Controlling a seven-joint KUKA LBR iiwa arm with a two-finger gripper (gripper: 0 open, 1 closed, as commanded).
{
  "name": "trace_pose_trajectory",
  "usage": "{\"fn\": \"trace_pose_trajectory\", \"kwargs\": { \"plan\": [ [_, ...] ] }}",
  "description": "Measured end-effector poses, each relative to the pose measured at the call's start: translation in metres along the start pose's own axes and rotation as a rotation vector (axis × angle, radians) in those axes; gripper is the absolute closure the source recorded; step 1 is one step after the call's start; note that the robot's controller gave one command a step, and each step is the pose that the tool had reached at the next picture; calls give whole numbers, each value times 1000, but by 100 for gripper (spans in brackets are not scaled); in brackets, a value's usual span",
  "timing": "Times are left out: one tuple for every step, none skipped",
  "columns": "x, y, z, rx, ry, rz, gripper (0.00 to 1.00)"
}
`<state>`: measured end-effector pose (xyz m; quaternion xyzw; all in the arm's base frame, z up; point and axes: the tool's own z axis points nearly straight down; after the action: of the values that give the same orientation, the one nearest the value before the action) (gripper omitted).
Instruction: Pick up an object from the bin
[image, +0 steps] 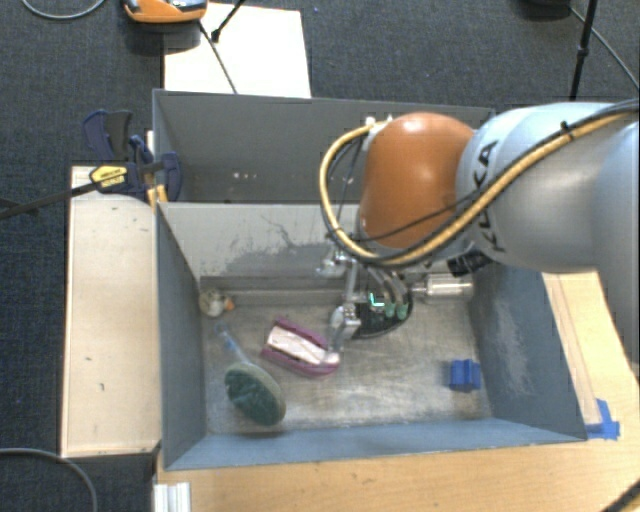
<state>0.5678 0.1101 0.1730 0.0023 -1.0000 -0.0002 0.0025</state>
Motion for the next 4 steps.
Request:
{"fn": "trace_pose_trajectory", "kwargs": {
  "plan": [
    [35, -17, 101, 0, -15, -238, 0],
    [33, -16, 98, -1, -21, -234, 100],
    [36, -16, 101, -1, -13, -232, 0],
    [28, 58, 101, -3, -12, -321, 0]
  ]
}}
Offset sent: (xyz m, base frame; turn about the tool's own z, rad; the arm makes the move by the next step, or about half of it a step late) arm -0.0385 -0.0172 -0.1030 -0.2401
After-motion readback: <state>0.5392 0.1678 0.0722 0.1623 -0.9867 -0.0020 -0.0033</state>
